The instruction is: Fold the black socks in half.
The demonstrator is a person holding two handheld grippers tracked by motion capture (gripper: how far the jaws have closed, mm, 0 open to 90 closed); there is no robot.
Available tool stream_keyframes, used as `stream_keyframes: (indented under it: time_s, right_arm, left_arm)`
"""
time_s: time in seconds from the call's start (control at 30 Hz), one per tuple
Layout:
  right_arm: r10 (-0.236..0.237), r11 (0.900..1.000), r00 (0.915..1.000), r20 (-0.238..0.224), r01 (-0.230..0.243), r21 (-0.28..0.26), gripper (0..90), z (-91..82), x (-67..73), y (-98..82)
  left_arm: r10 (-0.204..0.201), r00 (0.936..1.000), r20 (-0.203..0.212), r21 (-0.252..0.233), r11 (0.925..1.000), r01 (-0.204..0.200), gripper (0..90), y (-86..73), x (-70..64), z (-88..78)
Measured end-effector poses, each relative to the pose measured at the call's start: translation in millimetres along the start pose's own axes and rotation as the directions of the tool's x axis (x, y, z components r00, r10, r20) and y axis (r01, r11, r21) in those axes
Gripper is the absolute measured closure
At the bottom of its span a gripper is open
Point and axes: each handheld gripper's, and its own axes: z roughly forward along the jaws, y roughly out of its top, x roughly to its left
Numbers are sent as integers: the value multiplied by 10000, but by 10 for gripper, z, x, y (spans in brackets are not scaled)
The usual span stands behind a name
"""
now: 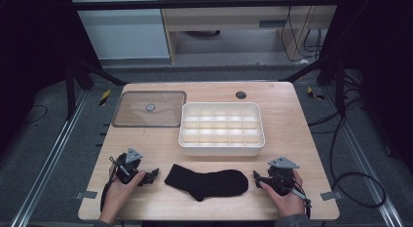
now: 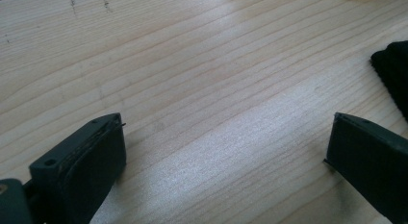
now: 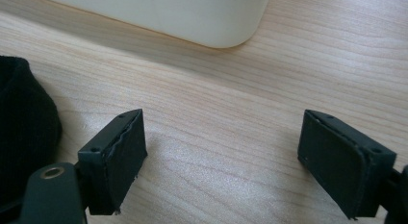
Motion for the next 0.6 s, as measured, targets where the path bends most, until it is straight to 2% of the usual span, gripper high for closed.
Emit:
stream_keyframes:
  time_s: [0.2,0.43,0.47,0.53,0.6]
  right_arm:
    - [-49,10000,10000,23,49,-10,171,-1,-3,-4]
    - [16,9999,9999,102,-18,111,175,-24,24,-11]
    - [35,9997,10000,45,-36,252,189,-41,43,-3]
    - [12,9995,10000,29,-13,318,208,-50,50,0]
    - [50,9991,9999,-128,-45,424,289,-85,53,9]
  left_arm:
    - [-6,10000,20,149,9999,5,3,1,-6,-25]
    - [-137,9997,190,141,9998,134,58,6,1,-98]
    - [-185,9992,348,185,9997,178,65,23,-23,-129]
    - [-128,9991,397,208,9997,120,66,34,-38,-142]
    - [-60,9986,521,218,9998,49,77,50,-68,-173]
